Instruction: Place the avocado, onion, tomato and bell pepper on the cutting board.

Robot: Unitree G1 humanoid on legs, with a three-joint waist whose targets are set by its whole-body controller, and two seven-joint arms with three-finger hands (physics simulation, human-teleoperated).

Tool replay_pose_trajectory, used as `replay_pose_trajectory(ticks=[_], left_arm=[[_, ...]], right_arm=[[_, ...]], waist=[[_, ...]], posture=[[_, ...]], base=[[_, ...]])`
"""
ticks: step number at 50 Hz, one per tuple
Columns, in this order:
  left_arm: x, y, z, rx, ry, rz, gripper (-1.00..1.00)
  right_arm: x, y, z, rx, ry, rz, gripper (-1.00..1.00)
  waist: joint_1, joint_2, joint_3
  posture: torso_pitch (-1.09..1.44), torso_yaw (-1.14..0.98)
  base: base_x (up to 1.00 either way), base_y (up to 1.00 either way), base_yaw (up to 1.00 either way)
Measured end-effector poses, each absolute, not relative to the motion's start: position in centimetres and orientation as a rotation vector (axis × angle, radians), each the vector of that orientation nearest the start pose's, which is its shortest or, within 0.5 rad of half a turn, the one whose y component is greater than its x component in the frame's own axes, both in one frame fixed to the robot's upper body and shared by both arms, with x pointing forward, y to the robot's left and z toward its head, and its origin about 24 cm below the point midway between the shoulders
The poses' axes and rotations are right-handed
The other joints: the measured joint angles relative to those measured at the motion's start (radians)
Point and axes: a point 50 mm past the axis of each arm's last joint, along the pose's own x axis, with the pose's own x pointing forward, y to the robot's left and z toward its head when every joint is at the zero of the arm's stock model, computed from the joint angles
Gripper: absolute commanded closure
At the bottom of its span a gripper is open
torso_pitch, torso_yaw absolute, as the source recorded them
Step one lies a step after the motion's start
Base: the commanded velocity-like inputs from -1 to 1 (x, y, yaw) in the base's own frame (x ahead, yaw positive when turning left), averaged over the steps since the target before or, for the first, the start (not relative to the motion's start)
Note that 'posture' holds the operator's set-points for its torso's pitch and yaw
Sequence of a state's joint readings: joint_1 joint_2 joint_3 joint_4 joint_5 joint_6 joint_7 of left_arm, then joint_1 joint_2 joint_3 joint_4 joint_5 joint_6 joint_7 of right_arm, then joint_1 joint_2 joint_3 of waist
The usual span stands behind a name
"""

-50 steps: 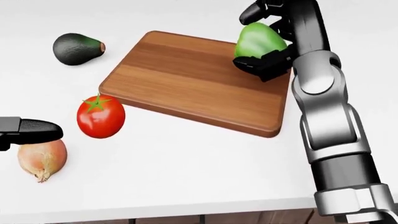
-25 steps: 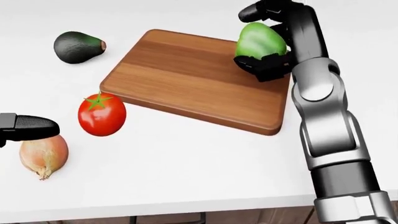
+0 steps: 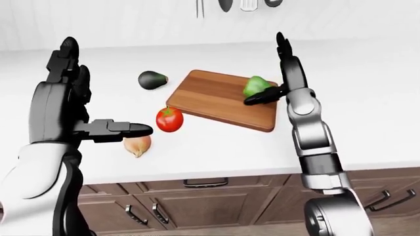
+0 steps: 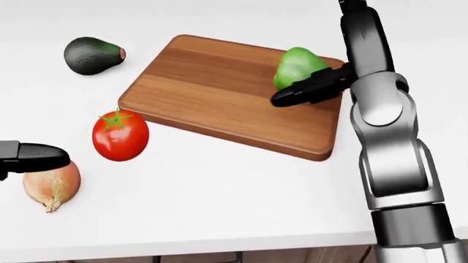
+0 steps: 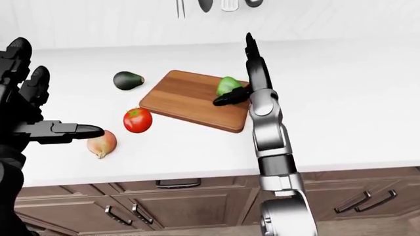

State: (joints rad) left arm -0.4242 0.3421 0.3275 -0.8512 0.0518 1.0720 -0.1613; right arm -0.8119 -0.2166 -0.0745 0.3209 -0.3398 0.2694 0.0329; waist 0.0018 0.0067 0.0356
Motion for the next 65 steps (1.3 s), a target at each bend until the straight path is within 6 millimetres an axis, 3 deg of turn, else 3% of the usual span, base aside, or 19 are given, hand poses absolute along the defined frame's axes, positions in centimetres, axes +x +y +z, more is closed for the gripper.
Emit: replay_pose_trajectory(ticks=[8, 12, 21, 31, 45, 65], left_arm=[[23.4, 21.9, 24.1, 0.267, -0.22, 0.186, -1.0], [23.2, 22.0, 24.0, 0.266, -0.219, 0.187, -1.0], [21.9, 21.6, 23.4, 0.292, -0.188, 0.159, -1.0], [21.6, 21.4, 21.8, 0.358, -0.102, 0.103, -1.0], [22.5, 22.2, 19.8, 0.447, -0.009, 0.143, -1.0], [23.3, 22.6, 17.4, 0.496, 0.068, 0.151, -0.96]], right_arm=[[33.9, -16.0, 24.2, -0.517, -0.345, -0.059, -1.0], [32.5, -16.2, 25.0, -0.517, -0.373, -0.063, -1.0], [30.4, -18.2, 24.4, -0.43, -0.348, -0.173, -1.0], [28.4, -18.7, 23.4, -0.414, -0.345, -0.184, -1.0], [28.2, -19.0, 22.0, -0.427, -0.324, -0.173, -1.0], [28.2, -19.1, 21.8, -0.425, -0.324, -0.172, -1.0]], waist=[[0.001, -0.005, 0.001], [-0.001, -0.008, -0.001], [0.0, -0.005, 0.0], [0.002, -0.006, -0.001], [0.001, -0.012, -0.008], [0.003, -0.015, -0.016]], posture=[[0.0, 0.0], [0.0, 0.0], [0.0, 0.0], [0.0, 0.0], [0.0, 0.0], [0.0, 0.0]], base=[[0.0, 0.0, 0.0], [0.0, 0.0, 0.0], [0.0, 0.0, 0.0], [0.0, 0.0, 0.0], [0.0, 0.0, 0.0], [0.0, 0.0, 0.0]])
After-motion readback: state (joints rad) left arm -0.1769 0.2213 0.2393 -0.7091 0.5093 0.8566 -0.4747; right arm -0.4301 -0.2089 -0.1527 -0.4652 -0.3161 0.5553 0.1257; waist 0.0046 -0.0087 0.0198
